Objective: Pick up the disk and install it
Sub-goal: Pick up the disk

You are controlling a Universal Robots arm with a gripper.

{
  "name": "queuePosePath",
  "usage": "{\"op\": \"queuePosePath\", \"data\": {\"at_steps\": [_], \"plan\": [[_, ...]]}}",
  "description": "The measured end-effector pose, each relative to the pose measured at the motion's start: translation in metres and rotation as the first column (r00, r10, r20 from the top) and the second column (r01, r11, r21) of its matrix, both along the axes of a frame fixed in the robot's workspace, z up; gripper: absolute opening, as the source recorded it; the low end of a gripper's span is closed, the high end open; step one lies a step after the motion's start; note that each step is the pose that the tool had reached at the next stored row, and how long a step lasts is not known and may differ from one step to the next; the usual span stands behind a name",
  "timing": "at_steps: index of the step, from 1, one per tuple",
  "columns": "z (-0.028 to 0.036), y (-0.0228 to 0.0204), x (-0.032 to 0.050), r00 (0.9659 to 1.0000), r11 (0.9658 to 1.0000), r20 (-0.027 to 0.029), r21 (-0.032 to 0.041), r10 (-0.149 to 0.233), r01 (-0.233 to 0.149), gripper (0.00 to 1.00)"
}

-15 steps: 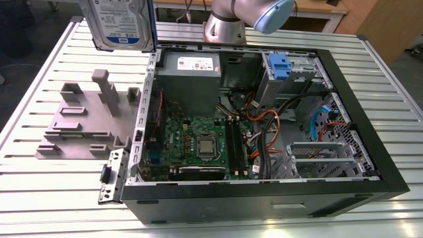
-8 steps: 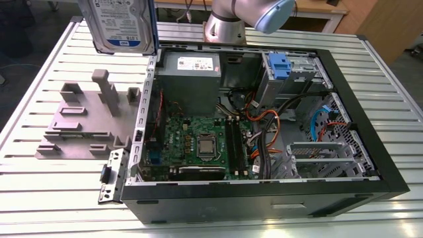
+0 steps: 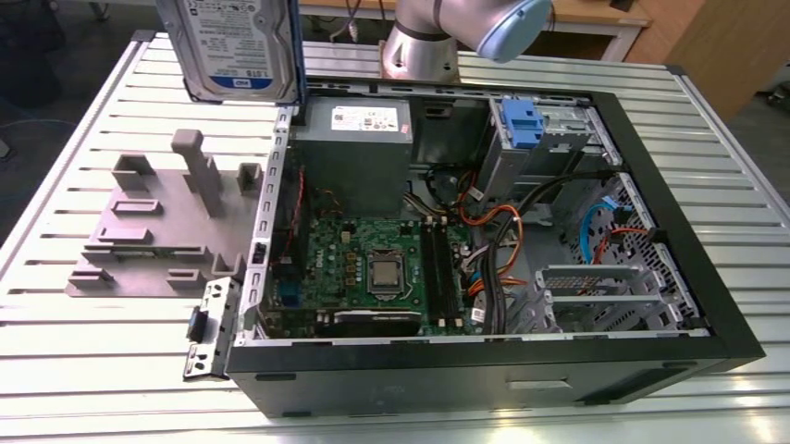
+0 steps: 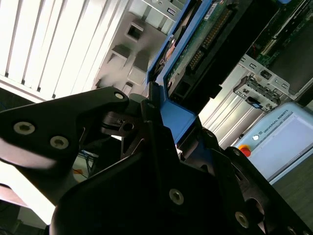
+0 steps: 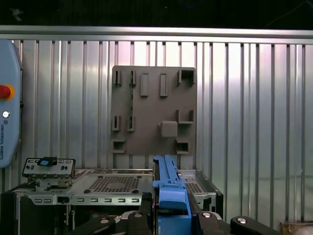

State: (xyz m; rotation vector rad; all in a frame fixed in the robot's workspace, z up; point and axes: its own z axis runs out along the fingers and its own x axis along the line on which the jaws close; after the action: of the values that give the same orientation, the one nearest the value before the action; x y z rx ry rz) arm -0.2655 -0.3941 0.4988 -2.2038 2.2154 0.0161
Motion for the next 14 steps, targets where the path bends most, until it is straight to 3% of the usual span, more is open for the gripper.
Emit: {"op": "queuePosePath", "data": {"at_steps": [14], "plan": [[-0.0004,0.0000,0.0215,1.0000,1.0000,0.0000,0.0000,0.000,0.000,0.36]]}}
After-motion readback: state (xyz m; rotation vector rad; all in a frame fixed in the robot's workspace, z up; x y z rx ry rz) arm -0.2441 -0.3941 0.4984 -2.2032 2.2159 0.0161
